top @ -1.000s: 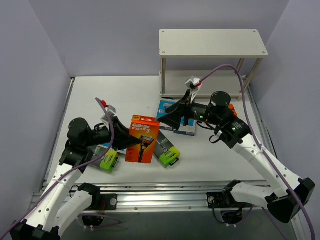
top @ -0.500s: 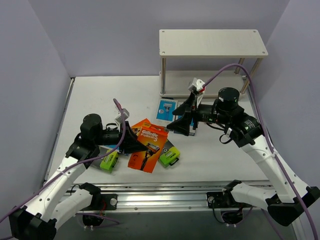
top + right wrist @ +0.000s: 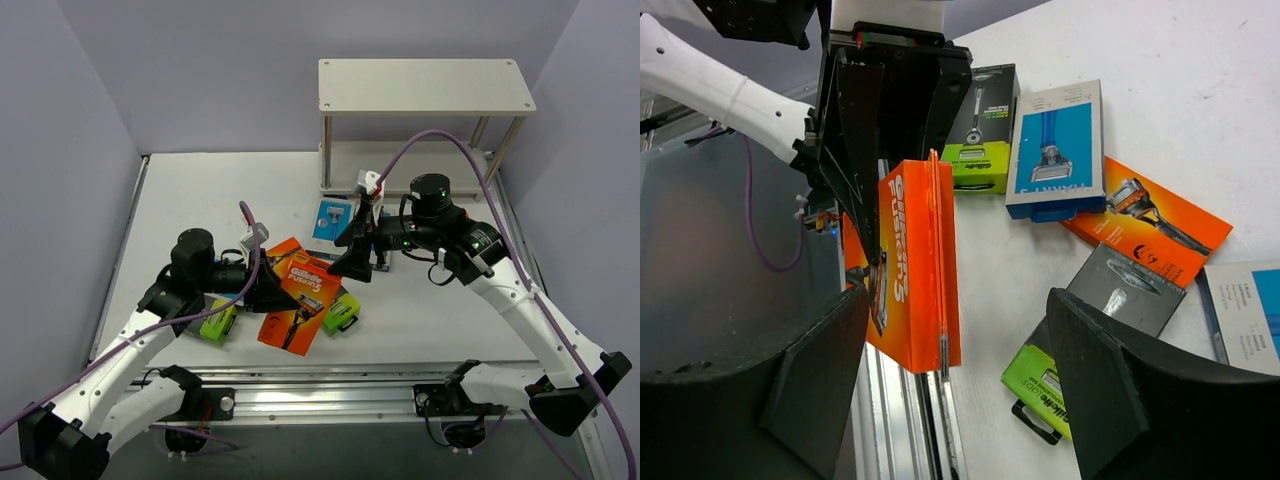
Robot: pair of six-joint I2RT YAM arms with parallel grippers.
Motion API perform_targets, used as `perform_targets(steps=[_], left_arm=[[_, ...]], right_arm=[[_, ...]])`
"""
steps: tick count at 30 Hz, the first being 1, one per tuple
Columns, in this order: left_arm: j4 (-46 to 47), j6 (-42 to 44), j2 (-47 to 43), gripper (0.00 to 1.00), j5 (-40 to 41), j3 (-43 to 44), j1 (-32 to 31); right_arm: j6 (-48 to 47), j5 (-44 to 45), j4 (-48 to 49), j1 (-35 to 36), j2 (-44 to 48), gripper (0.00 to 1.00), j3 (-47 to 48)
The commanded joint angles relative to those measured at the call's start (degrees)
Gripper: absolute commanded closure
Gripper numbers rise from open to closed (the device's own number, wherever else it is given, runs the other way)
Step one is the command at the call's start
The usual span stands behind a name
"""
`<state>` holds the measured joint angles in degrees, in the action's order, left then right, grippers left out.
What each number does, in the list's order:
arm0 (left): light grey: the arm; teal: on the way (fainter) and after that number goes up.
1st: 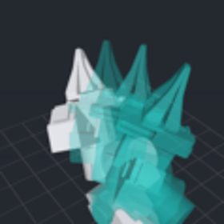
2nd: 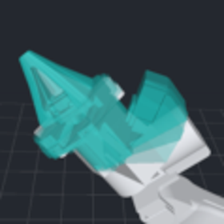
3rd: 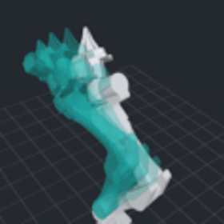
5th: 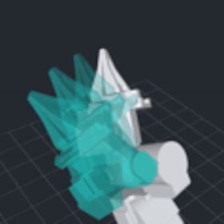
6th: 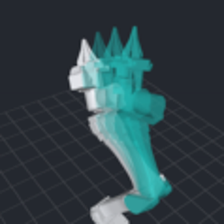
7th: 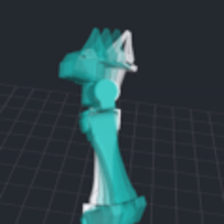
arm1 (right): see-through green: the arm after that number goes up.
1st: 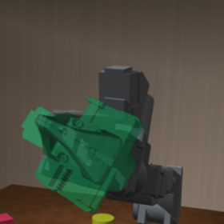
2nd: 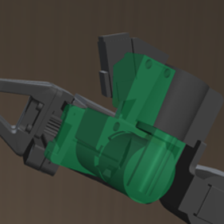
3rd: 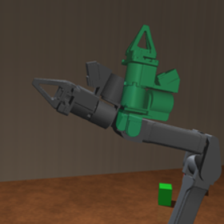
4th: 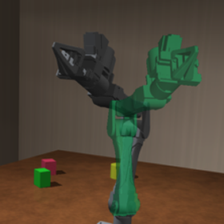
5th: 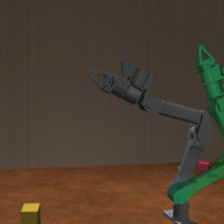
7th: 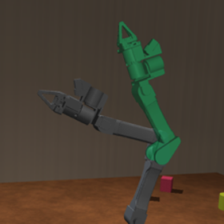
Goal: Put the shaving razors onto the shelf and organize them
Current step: Pass the shaving razor from the left arm to the right
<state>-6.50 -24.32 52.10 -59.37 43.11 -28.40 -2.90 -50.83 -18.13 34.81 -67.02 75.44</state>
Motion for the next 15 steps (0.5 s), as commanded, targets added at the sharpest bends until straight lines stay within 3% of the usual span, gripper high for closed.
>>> perform_targets(steps=[1, 15], left_arm=[[0.97, 1.29, -0.59, 0.98, -0.83, 2.94, -0.78], [-1.06, 2.69, -0.59, 0.98, -0.13, 3.38, -1.3]], right_arm=[[-0.36, -0.06, 0.99, 1.4, -0.21, 0.33, 1.38], [-2.29, 3.98, -1.29, 9.49, -4.96, 0.35, 1.99]])
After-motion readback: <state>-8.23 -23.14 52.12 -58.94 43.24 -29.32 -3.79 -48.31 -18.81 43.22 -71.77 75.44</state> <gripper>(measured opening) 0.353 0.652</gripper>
